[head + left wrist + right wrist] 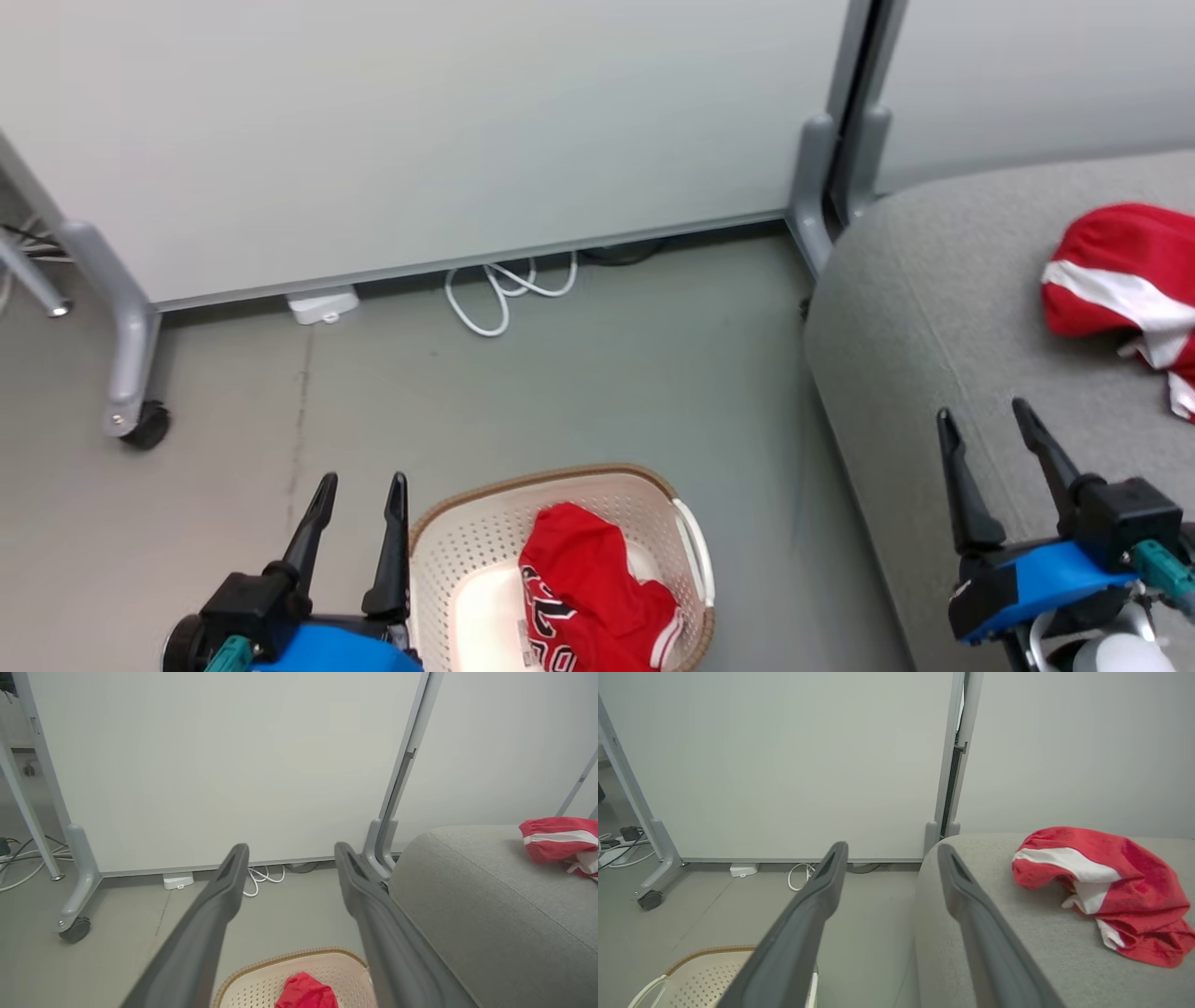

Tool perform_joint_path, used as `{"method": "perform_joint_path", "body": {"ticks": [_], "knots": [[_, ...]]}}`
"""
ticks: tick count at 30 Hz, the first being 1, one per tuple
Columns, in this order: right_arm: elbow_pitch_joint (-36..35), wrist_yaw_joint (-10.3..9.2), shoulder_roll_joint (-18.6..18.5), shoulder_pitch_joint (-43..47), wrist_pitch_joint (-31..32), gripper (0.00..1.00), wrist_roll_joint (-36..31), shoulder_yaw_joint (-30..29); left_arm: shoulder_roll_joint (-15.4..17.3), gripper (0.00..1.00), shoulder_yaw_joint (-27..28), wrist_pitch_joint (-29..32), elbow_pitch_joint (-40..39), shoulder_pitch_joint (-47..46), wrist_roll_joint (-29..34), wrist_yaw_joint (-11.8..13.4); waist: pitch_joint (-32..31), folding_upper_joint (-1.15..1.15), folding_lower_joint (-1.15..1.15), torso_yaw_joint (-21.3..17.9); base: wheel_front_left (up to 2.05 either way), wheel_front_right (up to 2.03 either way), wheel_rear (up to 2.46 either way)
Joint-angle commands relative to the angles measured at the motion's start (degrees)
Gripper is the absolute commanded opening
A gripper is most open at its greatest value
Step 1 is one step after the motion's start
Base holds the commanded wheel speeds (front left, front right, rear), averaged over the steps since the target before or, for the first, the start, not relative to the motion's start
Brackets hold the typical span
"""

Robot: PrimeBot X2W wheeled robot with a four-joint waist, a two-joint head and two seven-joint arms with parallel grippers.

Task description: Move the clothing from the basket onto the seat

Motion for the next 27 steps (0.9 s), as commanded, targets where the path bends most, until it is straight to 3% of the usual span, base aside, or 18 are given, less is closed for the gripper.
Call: {"method": "perform_joint_path", "body": {"ticks": [1, 12, 27], "knots": [[-0.9, 0.01, 0.2, 1.6, 0.2, 1.0, -0.1, 0.4, 0.0, 1.0, 0.5, -0.1, 0.6, 0.7, 0.4, 0.0, -1.9, 0.0, 0.02, 2.2, 0.0, 0.0, 0.0], [-3.0, 0.01, 1.3, 5.2, 2.0, 1.0, 0.6, 2.1, -0.5, 1.0, 4.4, -0.1, 3.3, 0.9, 0.4, 0.0, -3.7, 0.0, 0.02, 4.3, 0.0, 0.0, 0.0], [-1.2, 0.01, 1.5, 3.9, 1.2, 1.0, 0.9, 4.3, -0.6, 1.0, 4.6, -0.1, 3.1, 0.5, 1.1, 0.0, -2.7, 0.0, 0.02, 3.8, 0.0, 0.0, 0.0]]}}
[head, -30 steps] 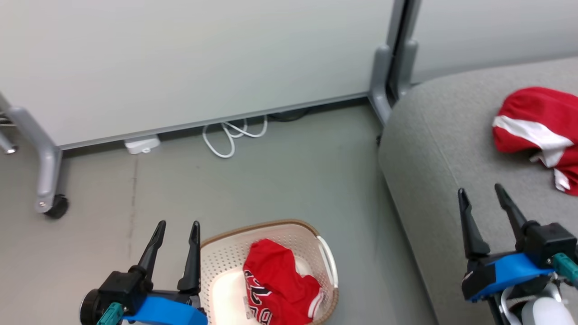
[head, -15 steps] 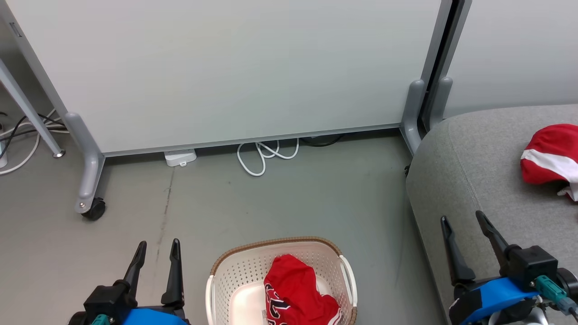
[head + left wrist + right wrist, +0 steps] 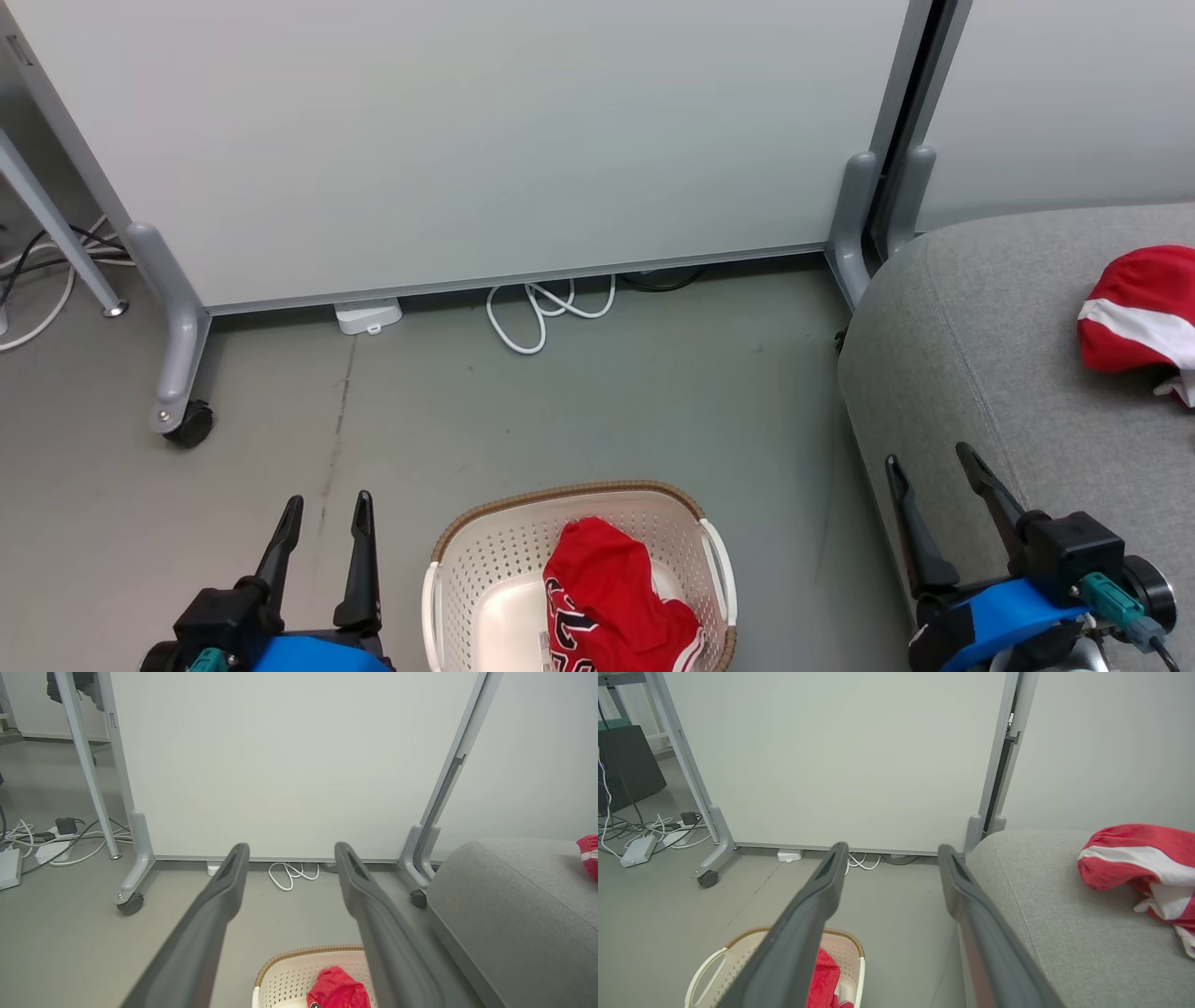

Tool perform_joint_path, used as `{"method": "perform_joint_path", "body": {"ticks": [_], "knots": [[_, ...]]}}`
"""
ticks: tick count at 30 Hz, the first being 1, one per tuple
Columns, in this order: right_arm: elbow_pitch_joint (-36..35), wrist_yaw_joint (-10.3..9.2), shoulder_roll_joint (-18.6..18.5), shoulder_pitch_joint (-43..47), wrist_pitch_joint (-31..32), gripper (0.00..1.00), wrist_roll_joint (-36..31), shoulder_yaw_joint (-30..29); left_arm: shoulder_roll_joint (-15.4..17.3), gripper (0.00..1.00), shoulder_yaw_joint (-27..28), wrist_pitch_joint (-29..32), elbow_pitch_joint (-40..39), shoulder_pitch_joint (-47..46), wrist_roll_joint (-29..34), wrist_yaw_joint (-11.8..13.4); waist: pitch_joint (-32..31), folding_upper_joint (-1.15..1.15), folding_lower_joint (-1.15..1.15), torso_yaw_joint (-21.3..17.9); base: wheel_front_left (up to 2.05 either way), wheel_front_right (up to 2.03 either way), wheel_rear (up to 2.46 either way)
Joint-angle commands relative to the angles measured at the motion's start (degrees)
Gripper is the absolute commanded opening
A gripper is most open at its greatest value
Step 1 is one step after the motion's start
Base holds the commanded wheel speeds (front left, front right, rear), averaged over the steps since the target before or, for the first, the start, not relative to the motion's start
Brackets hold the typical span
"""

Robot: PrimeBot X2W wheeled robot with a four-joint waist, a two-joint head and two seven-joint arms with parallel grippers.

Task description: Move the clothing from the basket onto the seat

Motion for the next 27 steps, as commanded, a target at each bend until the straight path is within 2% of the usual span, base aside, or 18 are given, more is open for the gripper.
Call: {"method": "perform_joint_path", "body": {"ticks": [1, 14, 27], "knots": [[0.3, 0.01, 0.0, -0.5, -0.4, 1.0, 0.2, 0.2, 0.0, 1.0, 0.3, -0.2, -0.3, -0.6, 0.5, 0.0, 0.2, 0.0, 0.0, -0.2, 0.0, 0.0, 0.0], [0.0, 0.01, 0.0, -2.5, -0.7, 1.0, 1.0, 1.0, 0.0, 1.0, -1.5, -0.2, -1.2, -2.2, 0.4, 0.0, 4.0, 0.0, 0.0, -1.7, 0.0, 0.0, 0.0], [-1.7, 0.01, -0.8, -7.4, -0.4, 1.0, 0.3, 2.9, 0.4, 1.0, -5.4, -0.2, 4.0, -9.4, -0.2, 0.0, 14.8, 0.0, 0.0, -6.6, 0.0, 0.0, 0.0]]}}
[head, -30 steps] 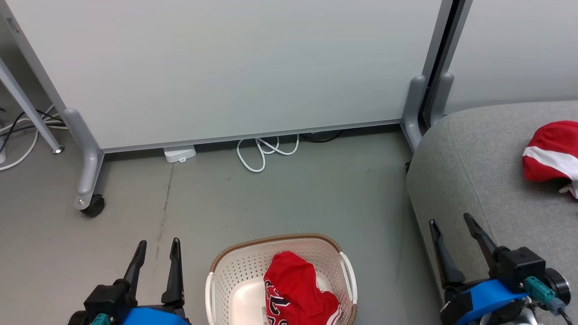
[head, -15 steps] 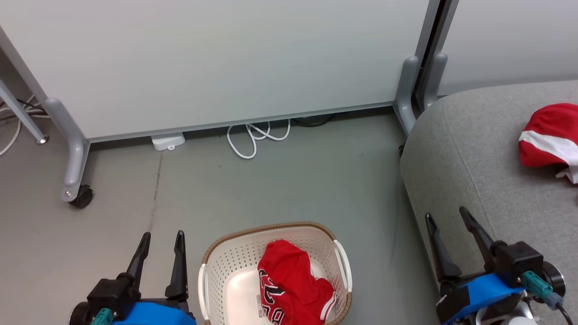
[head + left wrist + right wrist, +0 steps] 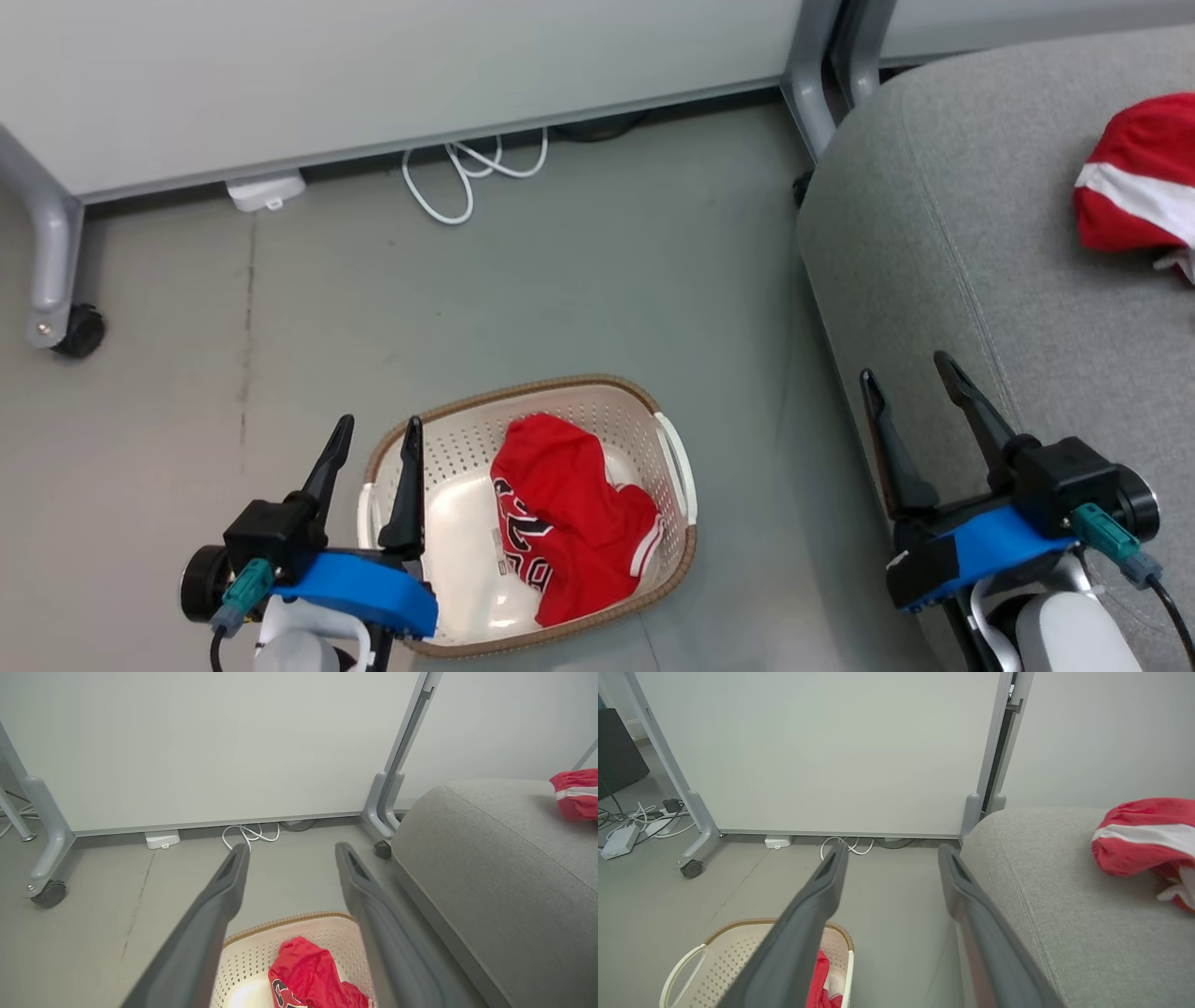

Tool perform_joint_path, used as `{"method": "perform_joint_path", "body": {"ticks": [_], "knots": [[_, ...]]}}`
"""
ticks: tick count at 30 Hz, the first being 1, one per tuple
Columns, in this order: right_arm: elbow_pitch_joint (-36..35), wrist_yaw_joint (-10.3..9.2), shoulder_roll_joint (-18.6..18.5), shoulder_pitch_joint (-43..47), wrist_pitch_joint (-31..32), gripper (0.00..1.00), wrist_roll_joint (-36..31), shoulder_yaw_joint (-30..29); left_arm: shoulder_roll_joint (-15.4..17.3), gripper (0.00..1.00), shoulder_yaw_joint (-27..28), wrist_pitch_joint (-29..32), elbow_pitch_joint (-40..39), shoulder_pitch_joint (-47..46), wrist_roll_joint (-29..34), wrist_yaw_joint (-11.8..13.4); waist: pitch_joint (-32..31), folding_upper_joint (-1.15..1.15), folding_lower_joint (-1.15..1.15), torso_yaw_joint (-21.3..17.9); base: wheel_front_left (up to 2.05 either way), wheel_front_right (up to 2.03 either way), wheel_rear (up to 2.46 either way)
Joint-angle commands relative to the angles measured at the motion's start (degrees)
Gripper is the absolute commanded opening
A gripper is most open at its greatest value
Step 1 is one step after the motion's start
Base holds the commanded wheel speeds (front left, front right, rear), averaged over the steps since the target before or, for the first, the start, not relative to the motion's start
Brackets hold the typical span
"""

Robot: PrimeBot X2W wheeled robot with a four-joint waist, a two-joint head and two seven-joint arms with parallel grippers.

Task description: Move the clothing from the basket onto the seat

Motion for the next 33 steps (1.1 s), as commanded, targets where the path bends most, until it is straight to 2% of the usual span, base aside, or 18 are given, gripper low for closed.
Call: {"method": "perform_joint_path", "body": {"ticks": [1, 11, 22, 33], "knots": [[-0.5, 0.01, -0.2, -1.2, -0.1, 1.0, -0.3, 0.2, 0.2, 1.0, -0.2, -0.2, 0.5, -1.7, -0.1, 0.0, 3.6, 0.0, -0.01, -2.6, 0.0, 0.0, 0.0], [-1.3, 0.01, 0.3, -7.2, -1.8, 1.0, 0.5, 3.7, 2.9, 1.0, -4.3, -0.2, 9.2, -10.9, -1.6, 0.0, 15.4, 0.0, -0.01, -9.4, 0.0, 0.0, 0.0], [0.3, 0.01, 1.1, -12.0, -4.6, 1.0, 1.5, 6.2, 5.0, 1.0, -7.1, -0.2, 20.8, -18.9, -5.9, 0.0, 24.8, 0.0, -0.01, -13.3, 0.0, 0.0, 0.0], [0.2, 0.01, 1.3, -16.0, -6.6, 1.0, 2.7, 8.6, 6.2, 1.0, -4.3, -0.2, 29.7, -26.3, -7.7, 0.2, 34.4, 0.0, -0.01, -15.7, 0.0, 0.0, 0.0]]}}
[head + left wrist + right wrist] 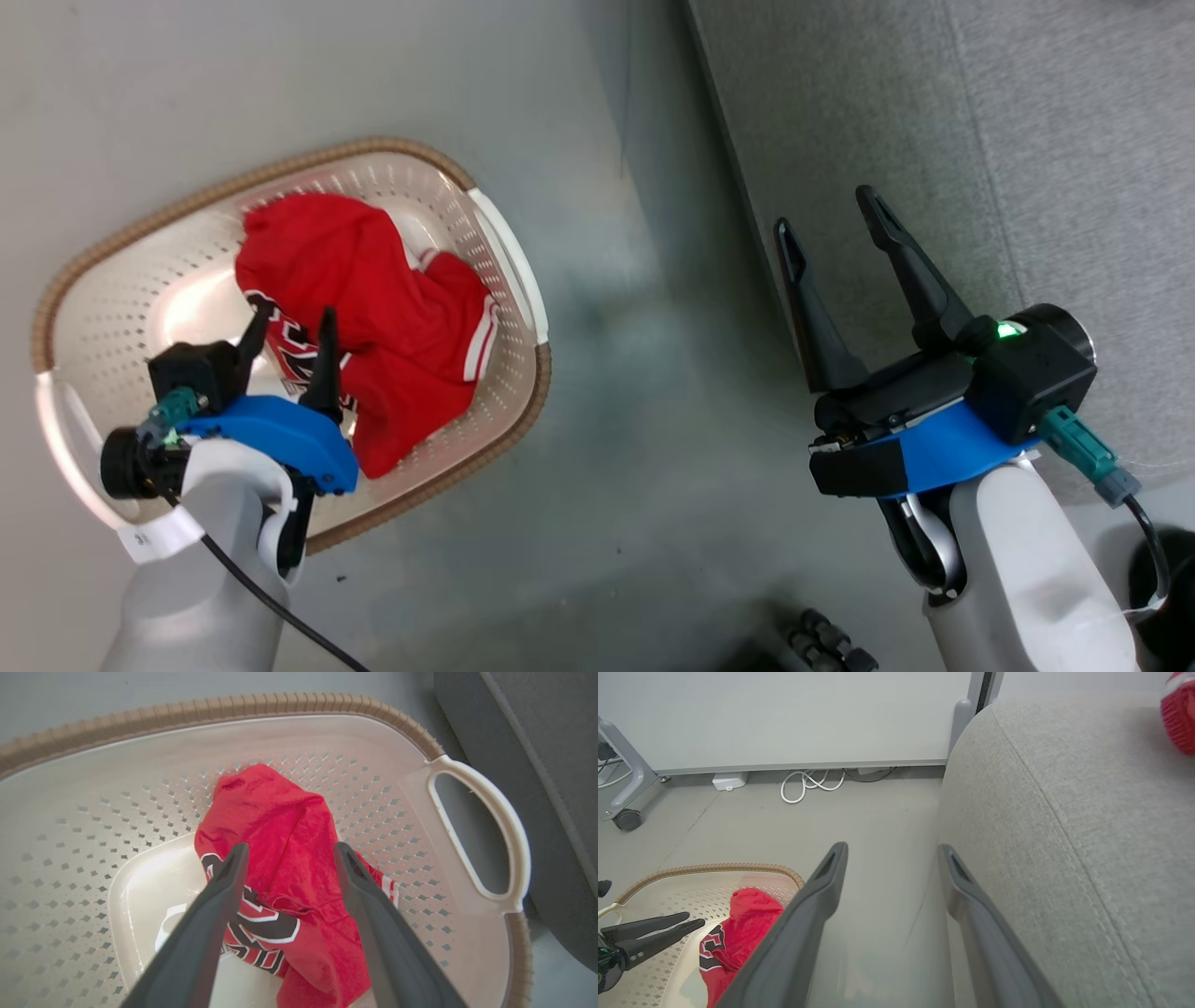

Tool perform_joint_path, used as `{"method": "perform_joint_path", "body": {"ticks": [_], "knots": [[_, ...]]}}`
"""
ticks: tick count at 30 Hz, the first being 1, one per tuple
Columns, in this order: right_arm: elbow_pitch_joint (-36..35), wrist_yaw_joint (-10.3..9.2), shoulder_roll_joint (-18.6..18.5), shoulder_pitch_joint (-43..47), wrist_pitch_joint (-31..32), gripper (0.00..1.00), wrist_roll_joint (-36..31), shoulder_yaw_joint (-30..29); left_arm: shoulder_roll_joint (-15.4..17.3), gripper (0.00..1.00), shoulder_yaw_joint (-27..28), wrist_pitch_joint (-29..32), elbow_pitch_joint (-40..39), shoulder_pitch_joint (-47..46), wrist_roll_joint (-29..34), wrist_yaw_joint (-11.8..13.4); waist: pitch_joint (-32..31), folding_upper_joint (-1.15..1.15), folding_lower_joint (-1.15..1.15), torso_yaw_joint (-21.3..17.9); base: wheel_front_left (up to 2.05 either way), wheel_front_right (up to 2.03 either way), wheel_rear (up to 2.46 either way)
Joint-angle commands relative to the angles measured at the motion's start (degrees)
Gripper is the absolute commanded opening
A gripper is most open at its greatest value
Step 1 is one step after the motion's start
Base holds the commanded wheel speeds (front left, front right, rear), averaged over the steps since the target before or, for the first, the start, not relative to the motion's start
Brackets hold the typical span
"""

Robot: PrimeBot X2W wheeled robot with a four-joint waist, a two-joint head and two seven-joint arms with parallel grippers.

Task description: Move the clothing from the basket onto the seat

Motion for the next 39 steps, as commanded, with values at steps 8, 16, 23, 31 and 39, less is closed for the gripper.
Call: {"method": "perform_joint_path", "body": {"ticks": [8, 16, 23, 31, 39], "knots": [[-1.2, 0.01, 0.2, -3.1, -1.3, 1.0, 1.7, 1.5, 1.1, 1.0, 1.6, -0.2, 4.1, -6.2, 2.1, 2.7, 8.4, 0.0, -0.01, -1.4, 0.0, 0.0, 0.0], [-1.0, 0.01, 0.2, -4.9, -2.1, 1.0, 2.6, 3.2, 2.0, 1.0, 4.3, -0.2, 4.6, -9.2, 3.0, 6.9, 12.0, 0.0, -0.01, -1.2, 0.0, 0.0, 0.0], [-0.3, 0.01, 0.2, -5.6, -2.7, 1.0, 3.0, 3.5, 1.8, 1.0, 6.4, -0.2, 5.8, -9.8, 2.9, 8.7, 13.3, 0.0, -0.01, -1.0, 0.0, 0.0, 0.0], [0.1, 0.01, 0.2, -6.0, -2.8, 1.0, 3.1, 3.9, 0.0, 1.0, 7.4, 0.2, 12.5, -12.1, 0.0, 5.7, 13.8, 0.0, -0.01, -1.1, 0.0, 0.0, 0.0], [0.3, 0.01, 0.2, -6.0, -3.0, 1.0, 2.8, 3.8, -0.8, 0.0, 5.9, 0.1, 16.8, -14.4, 0.4, 4.0, 13.6, 0.0, -0.01, -0.8, 0.0, 0.0, 0.0]]}}
